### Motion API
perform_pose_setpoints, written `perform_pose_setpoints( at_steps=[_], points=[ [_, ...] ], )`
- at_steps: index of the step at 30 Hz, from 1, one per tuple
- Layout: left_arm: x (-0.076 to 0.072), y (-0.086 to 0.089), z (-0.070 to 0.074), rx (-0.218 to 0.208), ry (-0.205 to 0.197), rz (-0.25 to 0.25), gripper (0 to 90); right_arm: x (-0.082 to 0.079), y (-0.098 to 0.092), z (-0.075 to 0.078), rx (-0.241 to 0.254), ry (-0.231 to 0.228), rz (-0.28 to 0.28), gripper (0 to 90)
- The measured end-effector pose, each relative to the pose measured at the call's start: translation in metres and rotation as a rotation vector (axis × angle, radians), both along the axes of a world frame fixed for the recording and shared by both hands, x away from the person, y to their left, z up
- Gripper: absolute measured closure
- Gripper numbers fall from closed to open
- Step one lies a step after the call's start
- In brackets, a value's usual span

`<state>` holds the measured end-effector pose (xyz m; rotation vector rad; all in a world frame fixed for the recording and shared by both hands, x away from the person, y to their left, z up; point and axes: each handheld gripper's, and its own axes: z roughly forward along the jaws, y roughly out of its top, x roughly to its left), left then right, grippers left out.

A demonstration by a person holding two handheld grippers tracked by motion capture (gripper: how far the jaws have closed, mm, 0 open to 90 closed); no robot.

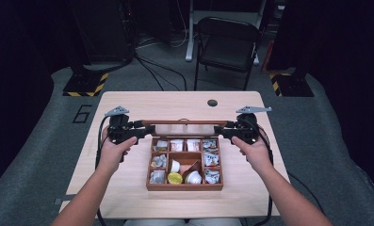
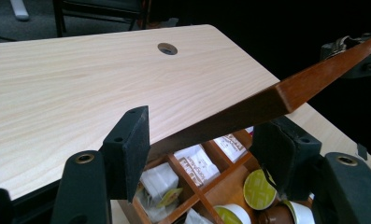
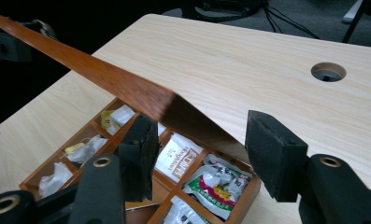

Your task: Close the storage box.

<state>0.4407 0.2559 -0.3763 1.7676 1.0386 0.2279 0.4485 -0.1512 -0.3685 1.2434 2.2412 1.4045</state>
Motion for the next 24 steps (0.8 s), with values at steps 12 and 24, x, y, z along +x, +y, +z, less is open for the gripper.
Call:
perform_pose_setpoints(
  at_steps=[12, 24],
  points=[
    [-0.015, 0.000, 0.003, 0.024, -0.010, -0.028, 41.7, -0.018, -0.003, 0.008, -0.029, -0.014, 0.039, 50.0],
    [-0.025, -0.002, 0.006, 0.054, -0.016, -0.034, 45.7, -0.030, -0.007, 0.011, -0.026, -0.026, 0.045, 54.3]
  ],
)
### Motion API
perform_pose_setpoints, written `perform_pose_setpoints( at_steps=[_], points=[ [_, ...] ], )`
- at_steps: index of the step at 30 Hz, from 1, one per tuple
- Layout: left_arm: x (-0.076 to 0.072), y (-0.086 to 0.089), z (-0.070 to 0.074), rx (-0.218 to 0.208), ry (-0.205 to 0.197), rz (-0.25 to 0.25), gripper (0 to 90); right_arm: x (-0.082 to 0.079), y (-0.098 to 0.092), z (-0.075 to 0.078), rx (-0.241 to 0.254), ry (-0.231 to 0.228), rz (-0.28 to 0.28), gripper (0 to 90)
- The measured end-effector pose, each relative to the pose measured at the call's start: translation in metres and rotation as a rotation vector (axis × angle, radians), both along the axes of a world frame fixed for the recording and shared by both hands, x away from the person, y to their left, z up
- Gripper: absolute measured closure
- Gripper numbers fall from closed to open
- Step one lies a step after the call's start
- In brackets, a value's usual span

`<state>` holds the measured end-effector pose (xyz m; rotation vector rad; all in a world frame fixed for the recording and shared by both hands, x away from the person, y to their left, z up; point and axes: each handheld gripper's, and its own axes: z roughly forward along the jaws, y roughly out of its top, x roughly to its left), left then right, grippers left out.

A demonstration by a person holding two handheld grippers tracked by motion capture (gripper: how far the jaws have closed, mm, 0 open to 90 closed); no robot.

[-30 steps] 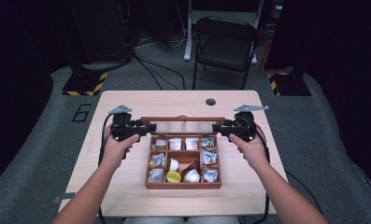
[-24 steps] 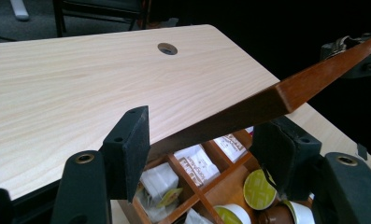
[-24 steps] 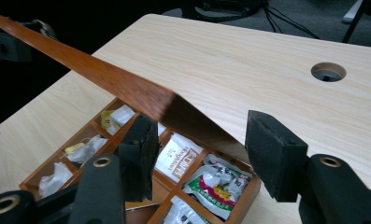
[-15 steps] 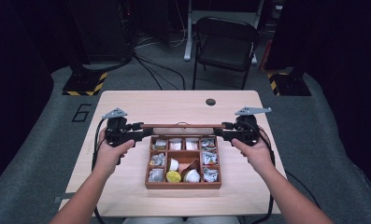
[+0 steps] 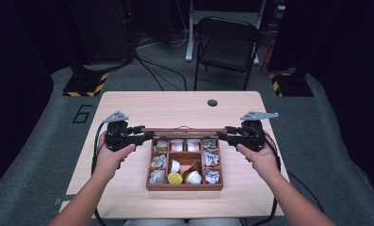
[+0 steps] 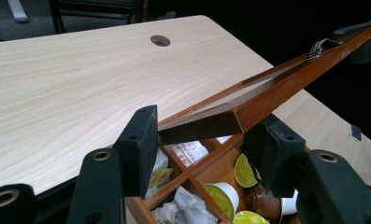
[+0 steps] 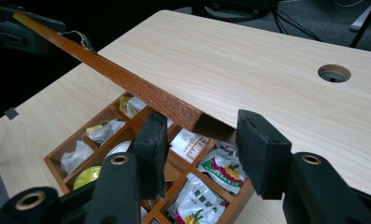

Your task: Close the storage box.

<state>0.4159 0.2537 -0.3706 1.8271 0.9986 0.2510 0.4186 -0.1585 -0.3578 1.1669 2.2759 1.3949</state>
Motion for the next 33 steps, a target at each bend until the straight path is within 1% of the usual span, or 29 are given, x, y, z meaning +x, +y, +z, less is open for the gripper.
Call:
perform_pose_setpoints(
  at_steps=[3, 8, 9, 11, 13, 15, 19, 22, 24, 27, 30, 33],
  points=[
    [-0.004, -0.001, -0.001, 0.020, -0.009, -0.001, 46.1, -0.004, 0.000, -0.002, -0.007, 0.001, -0.001, 54.5],
    [-0.015, 0.000, -0.004, 0.021, -0.021, -0.013, 46.2, -0.011, -0.001, -0.007, -0.005, -0.004, 0.003, 54.4],
    [-0.017, 0.001, -0.005, 0.020, -0.017, -0.015, 46.2, -0.013, -0.001, -0.008, -0.006, -0.004, 0.001, 54.4],
    [-0.022, 0.000, -0.008, 0.028, -0.026, -0.019, 46.2, -0.017, -0.001, -0.011, -0.006, -0.009, 0.003, 54.4],
    [-0.028, 0.000, -0.011, 0.043, -0.048, -0.027, 45.7, -0.022, -0.001, -0.015, -0.010, -0.019, 0.002, 54.2],
    [-0.035, 0.000, -0.016, 0.046, -0.055, -0.033, 45.1, -0.029, -0.001, -0.020, -0.014, -0.030, 0.001, 54.0],
    [-0.047, 0.000, -0.027, 0.059, -0.049, -0.040, 45.1, -0.043, 0.000, -0.032, -0.036, -0.046, 0.004, 53.9],
    [-0.054, -0.001, -0.033, 0.070, -0.051, -0.034, 45.2, -0.052, 0.000, -0.040, -0.051, -0.063, 0.007, 53.9],
    [-0.059, -0.002, -0.036, 0.078, -0.055, -0.030, 45.7, -0.057, 0.000, -0.044, -0.052, -0.071, 0.006, 54.0],
    [-0.064, -0.003, -0.041, 0.082, -0.053, -0.019, 46.2, -0.064, -0.001, -0.049, -0.041, -0.073, 0.000, 55.2],
    [-0.068, -0.003, -0.045, 0.087, -0.049, -0.016, 46.3, -0.069, -0.002, -0.054, -0.034, -0.066, -0.001, 55.3],
    [-0.072, -0.004, -0.050, 0.081, -0.048, -0.007, 46.5, -0.071, -0.002, -0.058, -0.032, -0.057, -0.003, 55.6]
  ],
)
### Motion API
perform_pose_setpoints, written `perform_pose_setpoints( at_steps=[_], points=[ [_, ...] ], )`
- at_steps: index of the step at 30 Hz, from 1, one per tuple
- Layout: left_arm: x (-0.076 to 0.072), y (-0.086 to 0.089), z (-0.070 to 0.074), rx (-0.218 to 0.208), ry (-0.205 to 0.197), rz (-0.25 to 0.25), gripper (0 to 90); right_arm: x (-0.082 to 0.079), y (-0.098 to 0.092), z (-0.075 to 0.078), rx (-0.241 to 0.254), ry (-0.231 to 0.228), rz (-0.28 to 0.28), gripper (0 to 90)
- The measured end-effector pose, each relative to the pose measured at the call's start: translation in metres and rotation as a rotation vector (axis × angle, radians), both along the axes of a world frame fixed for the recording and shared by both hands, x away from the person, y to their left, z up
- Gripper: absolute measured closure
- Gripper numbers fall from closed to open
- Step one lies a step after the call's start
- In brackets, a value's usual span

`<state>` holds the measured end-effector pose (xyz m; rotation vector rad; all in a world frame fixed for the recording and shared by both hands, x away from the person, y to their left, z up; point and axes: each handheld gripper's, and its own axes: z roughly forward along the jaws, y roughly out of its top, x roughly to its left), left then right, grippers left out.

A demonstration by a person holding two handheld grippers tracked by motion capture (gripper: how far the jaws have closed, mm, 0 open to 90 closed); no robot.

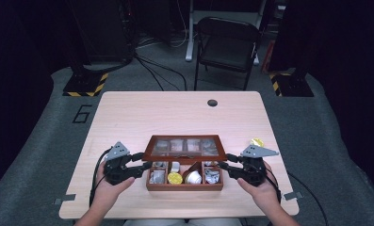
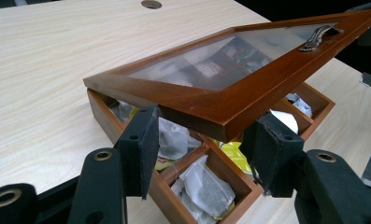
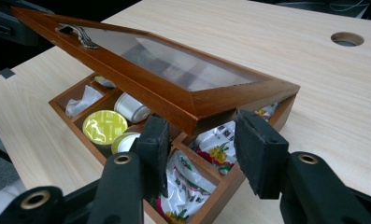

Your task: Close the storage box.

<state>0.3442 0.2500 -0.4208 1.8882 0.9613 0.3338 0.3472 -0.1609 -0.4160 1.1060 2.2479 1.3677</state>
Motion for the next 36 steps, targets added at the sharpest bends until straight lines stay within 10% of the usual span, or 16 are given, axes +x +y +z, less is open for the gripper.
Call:
perform_pose_setpoints(
  at_steps=[36],
  points=[
    [-0.021, 0.002, -0.034, 0.007, 0.038, -0.027, 48.3, -0.017, 0.001, -0.041, -0.025, 0.020, 0.027, 57.4]
  ],
)
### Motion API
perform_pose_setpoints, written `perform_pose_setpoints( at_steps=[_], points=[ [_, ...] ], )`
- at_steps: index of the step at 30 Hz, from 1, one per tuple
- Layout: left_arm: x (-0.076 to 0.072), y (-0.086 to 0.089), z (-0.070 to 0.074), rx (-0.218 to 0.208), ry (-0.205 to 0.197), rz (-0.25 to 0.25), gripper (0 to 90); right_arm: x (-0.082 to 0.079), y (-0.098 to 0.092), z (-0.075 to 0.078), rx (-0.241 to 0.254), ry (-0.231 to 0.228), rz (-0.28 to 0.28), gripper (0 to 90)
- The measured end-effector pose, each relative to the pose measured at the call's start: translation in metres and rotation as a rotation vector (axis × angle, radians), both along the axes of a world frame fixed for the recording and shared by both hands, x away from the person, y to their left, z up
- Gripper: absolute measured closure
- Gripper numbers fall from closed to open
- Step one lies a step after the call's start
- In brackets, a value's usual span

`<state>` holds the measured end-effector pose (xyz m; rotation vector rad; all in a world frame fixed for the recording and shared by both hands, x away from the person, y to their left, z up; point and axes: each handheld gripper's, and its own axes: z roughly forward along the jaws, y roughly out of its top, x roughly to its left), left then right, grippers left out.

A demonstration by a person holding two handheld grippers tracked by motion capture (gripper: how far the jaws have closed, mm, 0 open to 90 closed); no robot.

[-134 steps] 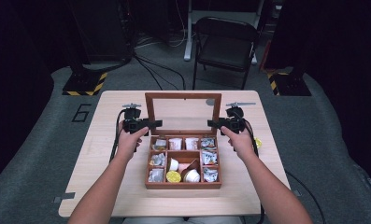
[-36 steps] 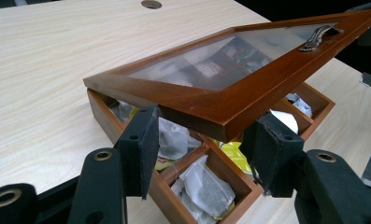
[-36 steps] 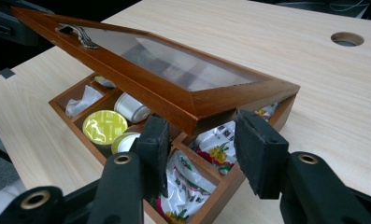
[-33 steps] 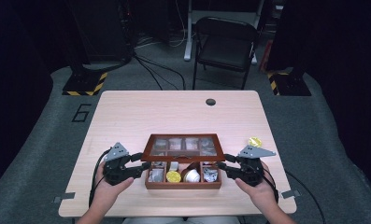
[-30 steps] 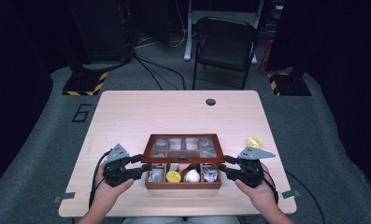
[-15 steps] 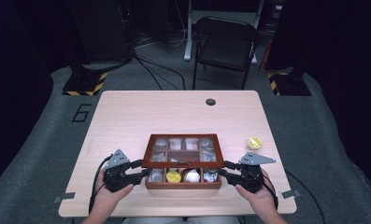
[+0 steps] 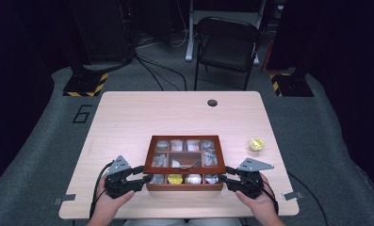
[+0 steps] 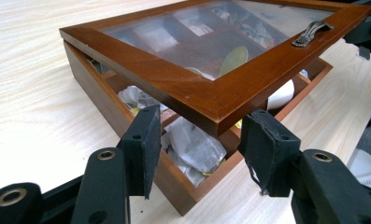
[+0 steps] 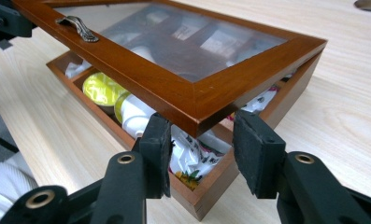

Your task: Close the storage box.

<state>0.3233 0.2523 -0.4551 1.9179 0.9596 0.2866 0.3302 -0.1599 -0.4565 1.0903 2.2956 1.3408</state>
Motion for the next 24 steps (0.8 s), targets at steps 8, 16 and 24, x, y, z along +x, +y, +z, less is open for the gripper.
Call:
perform_pose_setpoints(
  at_steps=[8, 16, 24],
  points=[
    [-0.002, 0.000, -0.012, 0.021, 0.034, -0.010, 47.9, -0.001, 0.001, -0.009, -0.036, 0.027, 0.025, 56.9],
    [-0.002, -0.004, -0.018, 0.053, 0.056, -0.030, 48.0, -0.001, -0.002, -0.016, -0.058, 0.078, 0.027, 55.0],
    [-0.002, -0.004, -0.024, 0.066, 0.097, -0.037, 47.9, -0.004, -0.005, -0.020, -0.080, 0.097, 0.021, 54.5]
  ],
)
